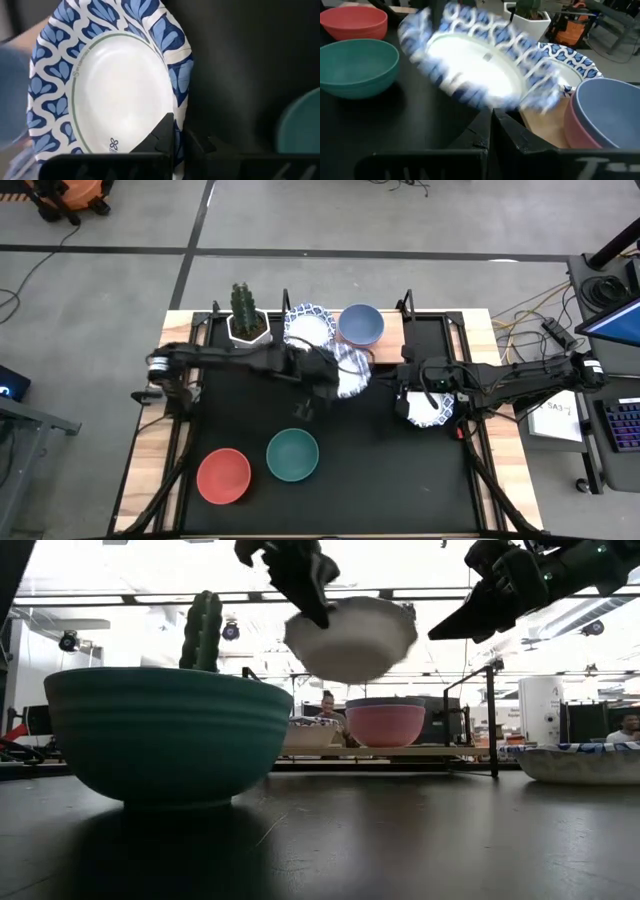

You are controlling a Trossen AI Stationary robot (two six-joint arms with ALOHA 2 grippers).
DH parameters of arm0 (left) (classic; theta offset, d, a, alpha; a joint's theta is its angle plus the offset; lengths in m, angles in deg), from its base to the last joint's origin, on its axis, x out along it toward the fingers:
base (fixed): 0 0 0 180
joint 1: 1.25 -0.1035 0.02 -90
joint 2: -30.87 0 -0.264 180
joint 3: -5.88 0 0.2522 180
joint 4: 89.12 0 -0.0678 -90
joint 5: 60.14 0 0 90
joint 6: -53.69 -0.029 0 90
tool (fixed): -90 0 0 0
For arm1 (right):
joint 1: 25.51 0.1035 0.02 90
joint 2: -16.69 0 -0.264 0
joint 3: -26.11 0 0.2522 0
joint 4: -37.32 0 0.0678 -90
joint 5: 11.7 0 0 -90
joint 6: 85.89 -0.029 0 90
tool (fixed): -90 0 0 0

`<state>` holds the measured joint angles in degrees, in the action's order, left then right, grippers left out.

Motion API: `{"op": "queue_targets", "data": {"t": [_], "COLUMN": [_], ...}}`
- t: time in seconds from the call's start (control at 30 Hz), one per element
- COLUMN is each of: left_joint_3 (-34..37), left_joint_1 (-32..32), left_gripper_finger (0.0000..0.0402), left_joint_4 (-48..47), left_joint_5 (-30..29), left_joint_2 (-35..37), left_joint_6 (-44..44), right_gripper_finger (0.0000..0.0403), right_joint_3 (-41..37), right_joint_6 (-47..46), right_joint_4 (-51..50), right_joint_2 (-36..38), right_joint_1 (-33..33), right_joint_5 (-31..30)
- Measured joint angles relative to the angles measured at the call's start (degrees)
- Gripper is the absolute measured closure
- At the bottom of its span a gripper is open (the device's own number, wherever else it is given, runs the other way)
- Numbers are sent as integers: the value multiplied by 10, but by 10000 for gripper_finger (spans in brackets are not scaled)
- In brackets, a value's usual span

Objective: Place and stack bowls onto a shelf
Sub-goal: Stack the white patterned bowl on top of the white patterned bowls on the shelf

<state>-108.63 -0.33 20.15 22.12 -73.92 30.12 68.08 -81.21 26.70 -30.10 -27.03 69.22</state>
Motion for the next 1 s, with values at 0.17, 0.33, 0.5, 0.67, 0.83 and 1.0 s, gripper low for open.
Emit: {"op": "queue_targets", "data": {"t": [0.17, 0.33, 0.5, 0.67, 0.83, 1.0], "left_joint_3": [52, 123, 139, 137, 135, 135], "left_joint_1": [-57, -138, -186, -211, -221, -220], "left_gripper_finger": [401, 402, 401, 393, 364, 329], "left_joint_4": [21, 98, 115, 127, 128, 134], "left_joint_5": [-54, -60, -62, -82, -86, -84], "left_joint_2": [63, 87, 83, 76, 72, 72], "left_joint_6": [9, 30, 66, 78, 81, 81], "right_gripper_finger": [394, 394, 394, 394, 394, 394], "right_joint_3": [0, -1, -1, -1, -1, -1], "right_joint_6": [0, -1, 5, 21, 25, 21], "right_joint_4": [6, 6, 4, 6, 9, 6], "right_joint_2": [-2, -2, -2, -2, -2, -2], "right_joint_1": [0, 0, 0, 0, 0, 0], "right_joint_5": [0, 0, 0, 0, 0, 0]}}
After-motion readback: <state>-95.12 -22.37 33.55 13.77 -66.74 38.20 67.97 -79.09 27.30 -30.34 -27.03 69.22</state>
